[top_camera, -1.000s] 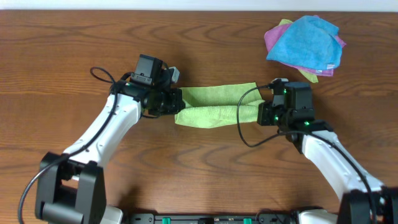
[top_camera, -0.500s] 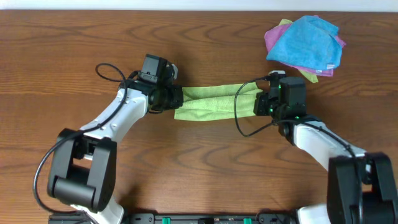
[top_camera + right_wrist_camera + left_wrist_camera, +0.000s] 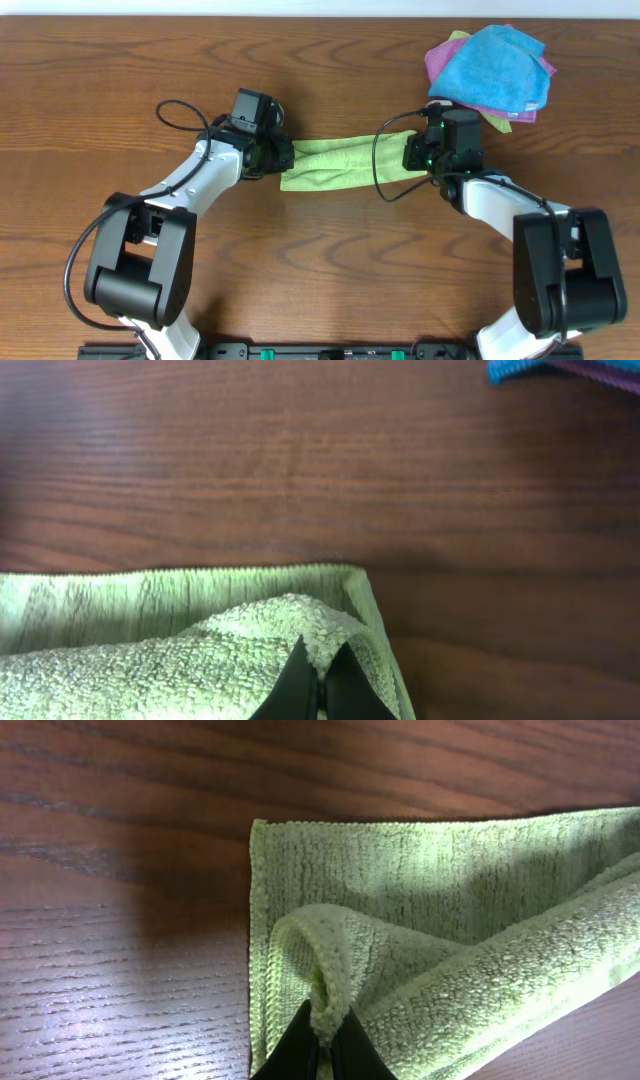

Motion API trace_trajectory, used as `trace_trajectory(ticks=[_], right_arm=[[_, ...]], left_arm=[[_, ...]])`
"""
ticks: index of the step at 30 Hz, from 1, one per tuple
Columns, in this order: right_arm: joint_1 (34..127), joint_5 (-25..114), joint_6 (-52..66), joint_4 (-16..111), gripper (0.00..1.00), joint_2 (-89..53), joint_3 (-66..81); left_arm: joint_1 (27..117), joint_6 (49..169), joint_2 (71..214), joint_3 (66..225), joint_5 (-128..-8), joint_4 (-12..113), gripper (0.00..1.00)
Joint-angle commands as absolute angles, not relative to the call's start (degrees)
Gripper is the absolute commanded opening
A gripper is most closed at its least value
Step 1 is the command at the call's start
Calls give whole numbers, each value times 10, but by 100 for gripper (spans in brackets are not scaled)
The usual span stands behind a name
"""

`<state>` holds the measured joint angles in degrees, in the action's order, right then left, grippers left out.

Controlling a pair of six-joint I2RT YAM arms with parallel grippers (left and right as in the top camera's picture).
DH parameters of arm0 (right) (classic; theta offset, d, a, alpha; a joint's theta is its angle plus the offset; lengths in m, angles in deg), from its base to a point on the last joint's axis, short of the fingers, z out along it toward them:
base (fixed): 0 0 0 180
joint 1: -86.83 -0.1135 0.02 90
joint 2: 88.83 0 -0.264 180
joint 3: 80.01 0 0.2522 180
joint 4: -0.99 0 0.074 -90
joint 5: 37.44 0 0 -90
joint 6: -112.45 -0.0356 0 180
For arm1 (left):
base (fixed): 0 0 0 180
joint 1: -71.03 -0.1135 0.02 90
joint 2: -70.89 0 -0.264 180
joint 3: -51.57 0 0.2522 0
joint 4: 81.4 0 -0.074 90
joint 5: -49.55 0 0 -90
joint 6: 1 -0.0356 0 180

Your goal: Fold the cloth

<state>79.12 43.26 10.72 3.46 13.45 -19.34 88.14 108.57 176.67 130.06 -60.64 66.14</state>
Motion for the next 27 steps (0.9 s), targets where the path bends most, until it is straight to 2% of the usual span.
trace_trajectory(ticks=[1, 9, 10, 12, 13, 15, 16, 17, 18, 19, 26, 27], right_arm=[[793, 453, 101, 34, 1, 145, -172], [793, 460, 106, 45, 5, 160, -172], [793, 466, 105, 44, 8, 160, -172], [793, 482, 106, 44, 22, 160, -172], [793, 487, 105, 44, 28, 160, -172], [793, 487, 105, 43, 37, 160, -171], [793, 487, 105, 43, 40, 159, -171], [793, 487, 105, 43, 42, 157, -169], [793, 487, 105, 45, 44, 150, -168], [793, 487, 105, 46, 47, 140, -167], [794, 487, 99, 106, 55, 50, -167], [794, 487, 91, 117, 56, 40, -167]], left_arm=[[879, 1088, 1770, 1299, -580, 667, 6], [879, 1088, 1770, 1299, -536, 671, 6], [879, 1087, 1770, 1299, -533, 671, 10], [879, 1087, 1770, 1299, -533, 671, 18], [879, 1087, 1770, 1299, -533, 671, 29], [879, 1087, 1770, 1299, -527, 671, 61], [879, 1087, 1770, 1299, -522, 670, 64], [878, 1087, 1769, 1299, -520, 671, 74], [875, 1087, 1768, 1300, -520, 671, 93], [872, 1087, 1765, 1300, -520, 670, 98], [857, 1087, 1707, 1301, -529, 669, 96], [857, 1087, 1697, 1301, -536, 669, 99]])
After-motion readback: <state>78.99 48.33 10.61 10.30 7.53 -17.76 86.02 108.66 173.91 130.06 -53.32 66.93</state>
